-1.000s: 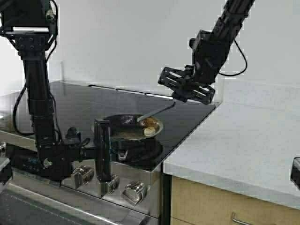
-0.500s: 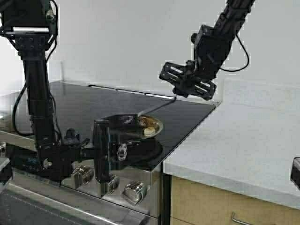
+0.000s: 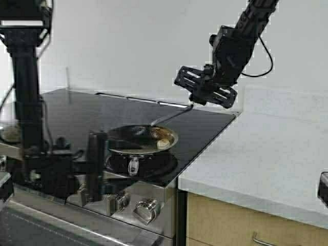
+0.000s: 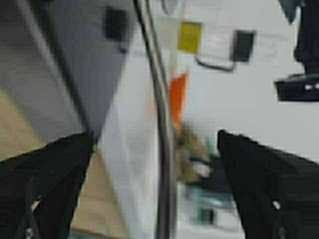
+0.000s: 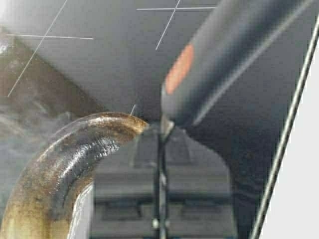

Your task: Add oil to the pan and cook the shrimp and serve it

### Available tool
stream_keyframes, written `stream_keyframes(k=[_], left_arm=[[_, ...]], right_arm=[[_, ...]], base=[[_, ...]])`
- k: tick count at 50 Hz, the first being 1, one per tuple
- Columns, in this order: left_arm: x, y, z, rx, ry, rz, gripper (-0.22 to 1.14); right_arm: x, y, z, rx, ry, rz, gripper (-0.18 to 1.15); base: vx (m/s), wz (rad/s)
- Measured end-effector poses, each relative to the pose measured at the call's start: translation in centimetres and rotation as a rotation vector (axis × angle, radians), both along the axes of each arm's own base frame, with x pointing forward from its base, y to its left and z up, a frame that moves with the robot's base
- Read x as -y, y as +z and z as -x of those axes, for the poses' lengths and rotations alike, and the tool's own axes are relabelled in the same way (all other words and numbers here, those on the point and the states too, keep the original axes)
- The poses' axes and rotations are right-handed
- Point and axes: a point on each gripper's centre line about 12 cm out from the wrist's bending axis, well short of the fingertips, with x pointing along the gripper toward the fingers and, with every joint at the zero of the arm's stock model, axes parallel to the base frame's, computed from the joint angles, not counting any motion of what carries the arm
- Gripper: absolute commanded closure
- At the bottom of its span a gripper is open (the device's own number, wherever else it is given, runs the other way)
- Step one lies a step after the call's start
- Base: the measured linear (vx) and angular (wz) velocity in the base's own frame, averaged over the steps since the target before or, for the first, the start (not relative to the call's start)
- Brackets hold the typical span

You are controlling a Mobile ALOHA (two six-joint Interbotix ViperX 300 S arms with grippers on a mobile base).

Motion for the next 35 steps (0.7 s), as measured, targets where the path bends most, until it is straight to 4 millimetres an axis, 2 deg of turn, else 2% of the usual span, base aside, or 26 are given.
stream_keyframes(k=[4,12,18,23,30,32,35], left_arm=[[-1.2,0.6,0.8,0.011,0.019,-0.06,-0.11],[-2.6,2.9,2.6,0.057,0.008,-0.155,-0.09],[-3.4,5.2,3.3,0.089,0.017,-0.2,0.03],[-3.8,7.1,3.5,0.109,0.016,-0.25,0.29],[-4.2,9.9,3.4,0.171,0.005,-0.36,0.85],[-4.2,10.9,3.2,0.199,0.005,-0.384,0.97],[-4.4,12.4,3.1,0.242,0.003,-0.422,0.99]], right_arm=[[0.1,0.3,0.1,0.001,0.0,-0.001,0.89],[0.7,1.0,0.5,-0.006,-0.004,0.0,0.89],[1.8,2.2,0.6,-0.045,-0.011,-0.004,0.89],[3.0,4.2,0.9,-0.061,-0.017,-0.012,0.89],[4.5,7.8,1.9,-0.061,0.002,-0.005,0.89],[5.0,9.1,2.3,-0.064,0.009,-0.004,0.89],[5.9,10.8,2.8,-0.077,0.014,-0.001,0.89]], base=[[0.0,0.0],[0.0,0.0],[0.0,0.0],[0.0,0.0],[0.0,0.0],[0.0,0.0],[0.0,0.0]])
